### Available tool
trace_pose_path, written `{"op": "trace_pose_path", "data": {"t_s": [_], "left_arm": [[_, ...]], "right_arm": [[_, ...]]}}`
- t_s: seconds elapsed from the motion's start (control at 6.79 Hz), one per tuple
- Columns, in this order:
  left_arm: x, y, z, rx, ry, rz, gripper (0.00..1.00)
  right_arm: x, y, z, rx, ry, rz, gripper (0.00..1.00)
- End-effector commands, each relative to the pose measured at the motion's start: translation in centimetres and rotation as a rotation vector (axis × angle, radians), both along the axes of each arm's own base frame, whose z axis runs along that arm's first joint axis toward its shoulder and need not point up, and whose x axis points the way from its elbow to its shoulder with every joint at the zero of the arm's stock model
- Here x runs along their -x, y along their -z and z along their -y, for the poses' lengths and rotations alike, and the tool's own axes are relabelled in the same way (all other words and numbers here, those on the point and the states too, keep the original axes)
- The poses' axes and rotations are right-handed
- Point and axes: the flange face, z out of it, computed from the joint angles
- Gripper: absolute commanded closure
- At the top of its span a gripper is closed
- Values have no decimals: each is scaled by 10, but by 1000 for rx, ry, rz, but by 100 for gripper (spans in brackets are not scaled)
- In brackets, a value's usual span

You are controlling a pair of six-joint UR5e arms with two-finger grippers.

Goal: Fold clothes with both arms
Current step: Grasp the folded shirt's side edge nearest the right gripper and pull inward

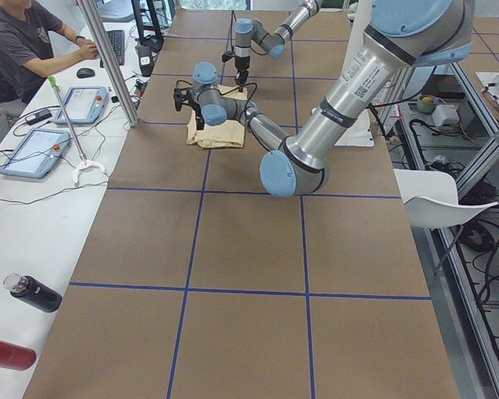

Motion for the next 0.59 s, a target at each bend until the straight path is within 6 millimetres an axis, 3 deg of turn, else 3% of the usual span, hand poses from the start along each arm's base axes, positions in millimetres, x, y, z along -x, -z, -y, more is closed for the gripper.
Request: {"op": "trace_pose_path", "data": {"t_s": [0.0,0.44], "left_arm": [[1,-1,0,1,2,1,1],[1,-2,0,3,4,2,1]], "right_arm": [[-2,24,-19,-6,30,49,100],[22,63,-76,48,157,137,100]]}}
